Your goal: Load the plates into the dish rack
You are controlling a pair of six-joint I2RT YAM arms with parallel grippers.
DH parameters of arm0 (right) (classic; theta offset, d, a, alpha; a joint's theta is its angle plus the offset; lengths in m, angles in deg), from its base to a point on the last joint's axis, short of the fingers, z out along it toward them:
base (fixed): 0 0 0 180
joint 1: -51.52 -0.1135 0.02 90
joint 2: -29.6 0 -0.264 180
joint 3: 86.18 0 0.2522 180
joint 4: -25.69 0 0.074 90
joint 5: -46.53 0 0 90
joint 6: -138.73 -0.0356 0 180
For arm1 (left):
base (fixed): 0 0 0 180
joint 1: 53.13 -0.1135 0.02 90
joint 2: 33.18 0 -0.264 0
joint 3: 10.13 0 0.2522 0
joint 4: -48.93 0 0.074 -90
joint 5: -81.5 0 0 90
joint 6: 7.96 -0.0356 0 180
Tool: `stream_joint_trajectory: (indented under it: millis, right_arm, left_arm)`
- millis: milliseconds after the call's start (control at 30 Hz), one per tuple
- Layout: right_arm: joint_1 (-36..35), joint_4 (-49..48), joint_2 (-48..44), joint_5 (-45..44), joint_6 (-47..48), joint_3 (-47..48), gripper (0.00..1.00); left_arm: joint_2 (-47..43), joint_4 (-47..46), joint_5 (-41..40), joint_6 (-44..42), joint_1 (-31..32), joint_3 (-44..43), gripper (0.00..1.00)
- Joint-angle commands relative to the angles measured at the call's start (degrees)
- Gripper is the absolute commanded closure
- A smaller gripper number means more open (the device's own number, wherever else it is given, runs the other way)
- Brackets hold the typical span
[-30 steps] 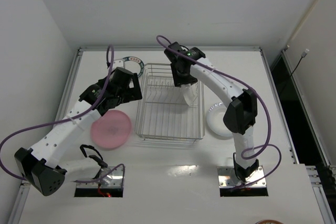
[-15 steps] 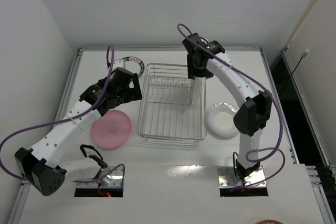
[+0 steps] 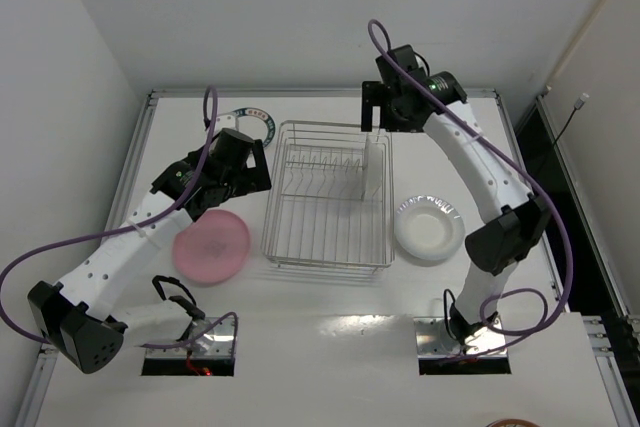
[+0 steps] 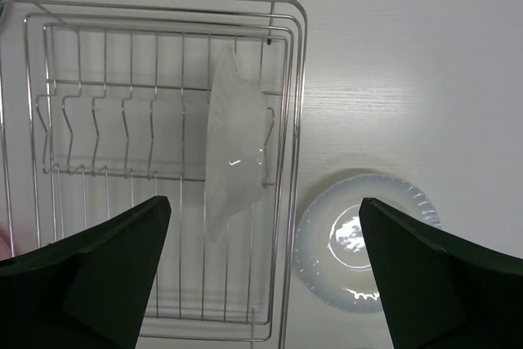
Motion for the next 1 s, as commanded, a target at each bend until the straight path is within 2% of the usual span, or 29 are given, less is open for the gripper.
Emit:
stream_joint_trajectory:
  millis: [0,133,267,333,367,400,433,467,567,633,800,967]
  right_arm:
    - [0.23,-4.46,-1.62,2.24,1.02,-1.21,0.0]
    - [1.45,-4.56,-4.95,1.53,-2.4,-4.63,0.0]
    - [7.67,1.32,-7.93,1.97,-7.5,-10.17,0.0]
    - [10.15,1.33,-14.49,1.18,-10.74,-18.15,0.0]
    - [11.9,0.46,-17.49,1.18,-11.37,-25.05,0.0]
    - [15.92,-0.94,-20.57,2.66,-11.38,-28.86,0.0]
    - [18.31,-4.0,-26.43,6.33,-11.9,-36.12,0.0]
    - [23.47,-5.16,-28.93,8.54,-11.9,-39.42,0.0]
    - [30.27,-6.57,-34.21,16.81,-11.21,-49.69,0.0]
    - [34.14,-7.19,-35.71,20.16,-10.68,-53.23,0.0]
    - [39.94,-5.96,-37.74,20.16,-11.29,-60.18,0.0]
    - [47.94,-10.34,-33.7,26.66,-8.74,-69.41,0.0]
  left_arm:
    - [-0.78,-1.55,0.49,-0.31,0.56,0.08,0.0]
    - [-0.78,-1.55,0.49,-0.31,0.56,0.08,0.0]
    - [-0.78,-1.03,-1.87,-0.31,0.56,-0.45,0.0]
    - [-0.78,-1.02,-2.58,-0.31,0.56,-0.45,0.0]
    - [-1.3,-1.02,-3.11,-0.31,0.56,-0.45,0.0]
    - [-1.3,-1.02,-3.11,-0.31,0.56,-0.45,0.0]
    - [-1.3,-1.02,-3.11,-0.31,0.56,0.08,0.0]
    - [-1.3,-1.02,-3.63,-0.31,0.56,0.08,0.0]
    - [-1.3,-1.02,-3.64,-0.31,0.56,0.61,0.0]
    - [-1.3,-1.02,-3.64,-0.31,0.56,0.61,0.0]
    - [-1.3,-1.55,-2.5,-0.83,0.56,1.13,0.0]
    - [-0.78,-2.08,-2.5,-1.36,0.56,1.14,0.0]
